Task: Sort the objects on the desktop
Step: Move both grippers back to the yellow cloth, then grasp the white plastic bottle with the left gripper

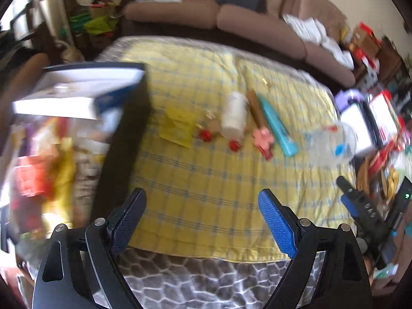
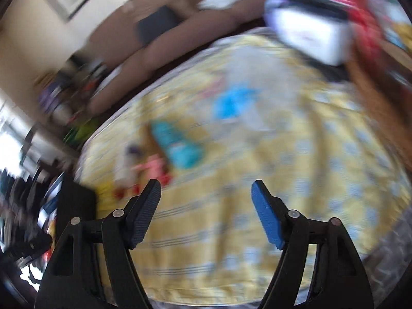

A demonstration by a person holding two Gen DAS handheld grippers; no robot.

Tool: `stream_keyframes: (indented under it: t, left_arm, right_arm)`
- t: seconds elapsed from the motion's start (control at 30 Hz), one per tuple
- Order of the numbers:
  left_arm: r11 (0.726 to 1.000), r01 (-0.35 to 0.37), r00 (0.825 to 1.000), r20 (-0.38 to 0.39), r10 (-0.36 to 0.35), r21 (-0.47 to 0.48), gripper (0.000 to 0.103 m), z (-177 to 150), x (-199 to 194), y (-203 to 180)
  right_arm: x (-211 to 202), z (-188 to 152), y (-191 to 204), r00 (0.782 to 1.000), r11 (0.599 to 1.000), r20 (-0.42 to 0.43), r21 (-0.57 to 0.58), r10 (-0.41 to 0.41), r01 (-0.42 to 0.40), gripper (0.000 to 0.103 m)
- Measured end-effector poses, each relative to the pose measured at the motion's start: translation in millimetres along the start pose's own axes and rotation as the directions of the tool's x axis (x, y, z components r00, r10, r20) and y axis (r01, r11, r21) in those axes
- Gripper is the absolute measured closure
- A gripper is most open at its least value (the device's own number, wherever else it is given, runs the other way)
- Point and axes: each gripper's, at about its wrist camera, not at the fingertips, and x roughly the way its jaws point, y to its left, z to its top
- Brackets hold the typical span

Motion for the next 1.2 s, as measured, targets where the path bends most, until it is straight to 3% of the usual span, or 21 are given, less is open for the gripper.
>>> stream_keyframes:
  t: [0.07,0.1,0.17,0.23,0.33,0.43,0.53,0.6,0.67,0.7,0.77,0.87,1.1,1.2]
  left_arm:
    - [0.994,0.109,0.990,-0.094,-0.108,0.009,0.012,0.1,17.8,-12.2]
    - [0.983,0.181,0.975,-0.137,-0.178,0.011,0.012,4.2,27.5,-21.5]
    - [0.982,0.188,0.973,-0.139,-0.184,0.012,0.012,18.2,40.1,-33.2]
    - [0.996,0.086,0.991,-0.106,-0.085,0.007,0.011,47.0,55.7,-45.3]
    - [0.998,-0.033,0.998,-0.042,0.036,0.055,0.009,89.2,92.0,-64.6]
    - [0.977,-0.182,0.980,-0.061,0.190,0.109,0.009,112.0,142.5,-72.6]
    - [0.977,-0.183,0.975,-0.110,0.195,0.107,0.009,114.6,179.5,-71.1]
    - [0.965,-0.239,0.965,-0.080,0.248,0.108,0.008,113.0,187.1,-67.9]
    - [0.975,-0.203,0.977,-0.041,0.207,0.090,0.011,110.6,184.3,-63.7]
    - [0.981,-0.174,0.984,-0.007,0.175,0.080,0.029,108.3,177.1,-61.2]
    - [0.990,-0.115,0.993,0.028,0.113,0.084,0.054,103.6,158.8,-56.1]
    - [0.994,-0.044,0.999,0.024,0.042,0.098,0.054,92.2,132.6,-47.3]
    - [0.983,-0.071,0.997,0.041,0.065,0.168,0.054,56.3,62.7,-32.6]
    - [0.985,-0.023,0.999,0.035,0.017,0.169,0.054,30.7,22.7,-21.6]
  right_arm:
    - [-0.8,3.6,-17.8,1.000,0.998,-0.005,0.052,0.023,-0.023,0.031]
    - [1.1,5.1,-21.5,0.999,0.997,-0.011,0.064,0.046,-0.045,0.031]
    - [6.3,7.9,-23.7,0.997,0.996,-0.019,0.058,0.074,-0.073,0.029]
    - [14.7,9.1,-25.6,0.997,0.996,-0.035,0.048,0.073,-0.072,0.027]
    - [25.2,8.3,-30.1,0.994,0.995,-0.069,0.062,0.087,-0.082,0.027]
    - [22.9,10.8,-38.0,0.994,0.994,-0.059,0.058,0.097,-0.093,0.027]
    - [15.1,16.7,-50.7,0.996,0.994,-0.018,0.066,0.083,-0.082,0.027]
    - [12.4,20.7,-60.2,0.998,0.995,-0.010,0.079,0.065,-0.064,0.027]
    - [8.2,27.8,-69.9,0.999,0.996,-0.015,0.079,0.031,-0.030,0.027]
    - [4.1,31.4,-73.5,1.000,0.997,-0.002,0.078,0.014,-0.014,0.027]
    - [-8.4,36.1,-82.5,0.999,0.995,0.047,0.096,0.003,-0.007,0.027]
    - [-15.5,33.2,-93.1,0.997,0.990,0.077,0.134,0.029,-0.039,0.027]
    - [-13.0,27.2,-84.0,0.996,0.989,0.046,0.123,0.077,-0.082,0.027]
    - [-18.9,30.0,-70.3,0.995,0.992,0.061,0.094,0.082,-0.088,0.027]
